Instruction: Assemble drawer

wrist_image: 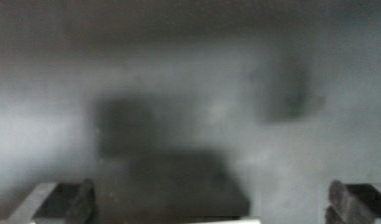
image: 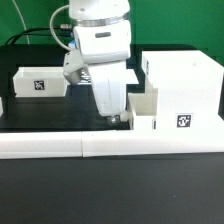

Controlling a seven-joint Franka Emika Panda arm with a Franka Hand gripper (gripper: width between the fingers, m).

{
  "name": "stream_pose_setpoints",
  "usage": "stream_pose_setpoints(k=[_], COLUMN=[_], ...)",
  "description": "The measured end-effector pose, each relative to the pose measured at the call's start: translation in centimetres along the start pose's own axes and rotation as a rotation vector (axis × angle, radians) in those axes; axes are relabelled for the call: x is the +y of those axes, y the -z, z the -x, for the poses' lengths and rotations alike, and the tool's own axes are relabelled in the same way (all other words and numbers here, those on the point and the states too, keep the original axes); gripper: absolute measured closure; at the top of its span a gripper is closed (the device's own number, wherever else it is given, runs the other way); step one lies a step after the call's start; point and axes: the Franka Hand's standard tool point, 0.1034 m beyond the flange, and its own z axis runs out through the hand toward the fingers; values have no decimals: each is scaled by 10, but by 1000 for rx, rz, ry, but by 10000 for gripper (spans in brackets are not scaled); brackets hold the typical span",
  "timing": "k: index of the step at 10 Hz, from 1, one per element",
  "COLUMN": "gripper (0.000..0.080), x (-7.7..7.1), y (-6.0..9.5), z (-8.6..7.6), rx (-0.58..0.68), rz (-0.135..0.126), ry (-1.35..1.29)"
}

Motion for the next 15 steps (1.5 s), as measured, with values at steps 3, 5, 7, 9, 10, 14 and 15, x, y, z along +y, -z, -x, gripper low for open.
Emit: stream_pose_setpoints(k=[3, 5, 7, 9, 10, 14, 15], gripper=[151, 151, 151, 151, 151, 151, 151], x=[3, 9, 11, 9, 3, -32, -31], y=[2, 4, 4, 1, -1, 2, 2], z=[-17, -24, -25, -15, -2, 22, 22], rx=[0, 3, 3, 0, -4, -17, -17], rz=[-7, -12, -8, 14, 40, 122, 121], ry=[-20, -37, -45, -53, -73, -144, -144])
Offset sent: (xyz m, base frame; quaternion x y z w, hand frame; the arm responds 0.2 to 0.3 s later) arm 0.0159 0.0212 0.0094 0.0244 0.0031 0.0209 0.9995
